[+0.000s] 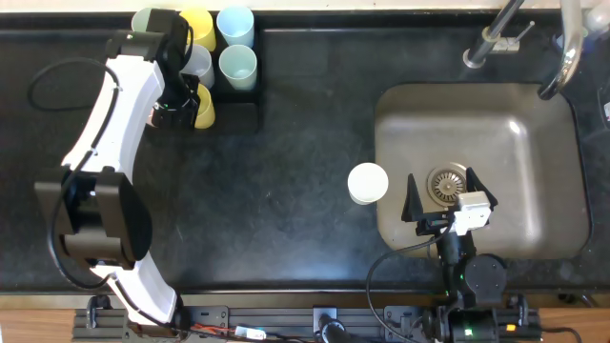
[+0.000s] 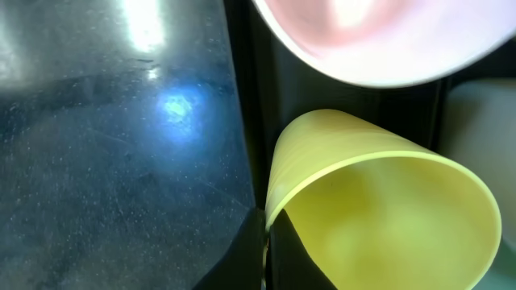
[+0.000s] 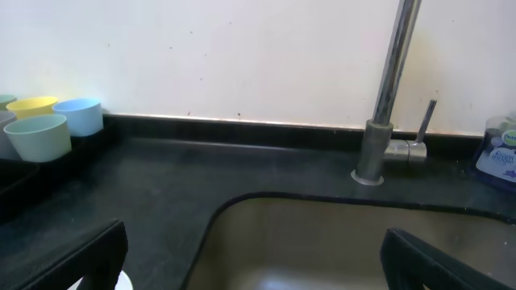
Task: Store Cups
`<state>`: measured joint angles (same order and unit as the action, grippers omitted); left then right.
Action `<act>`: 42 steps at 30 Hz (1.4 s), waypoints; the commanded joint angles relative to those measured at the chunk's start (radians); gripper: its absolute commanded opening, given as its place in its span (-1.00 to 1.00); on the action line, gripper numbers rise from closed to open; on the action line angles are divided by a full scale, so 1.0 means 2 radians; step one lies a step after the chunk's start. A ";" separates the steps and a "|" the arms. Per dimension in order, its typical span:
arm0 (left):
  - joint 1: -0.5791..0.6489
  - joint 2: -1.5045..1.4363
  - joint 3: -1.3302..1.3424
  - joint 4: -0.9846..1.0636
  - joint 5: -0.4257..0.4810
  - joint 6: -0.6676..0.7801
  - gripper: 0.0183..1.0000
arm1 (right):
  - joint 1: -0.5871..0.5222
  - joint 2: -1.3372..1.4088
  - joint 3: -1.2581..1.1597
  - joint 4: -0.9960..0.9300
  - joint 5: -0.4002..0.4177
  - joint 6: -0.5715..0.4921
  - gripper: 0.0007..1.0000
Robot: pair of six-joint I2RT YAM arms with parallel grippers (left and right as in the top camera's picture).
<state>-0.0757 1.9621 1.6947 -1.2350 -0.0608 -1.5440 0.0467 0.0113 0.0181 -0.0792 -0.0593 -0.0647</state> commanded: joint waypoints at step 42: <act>-0.005 -0.147 -0.003 0.035 -0.048 -0.001 0.79 | 0.003 -0.004 -0.007 0.002 0.004 -0.002 0.99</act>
<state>-0.0772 1.8256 1.6909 -1.1973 -0.0982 -1.6184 0.0467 0.0113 0.0181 -0.0803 -0.0589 -0.0647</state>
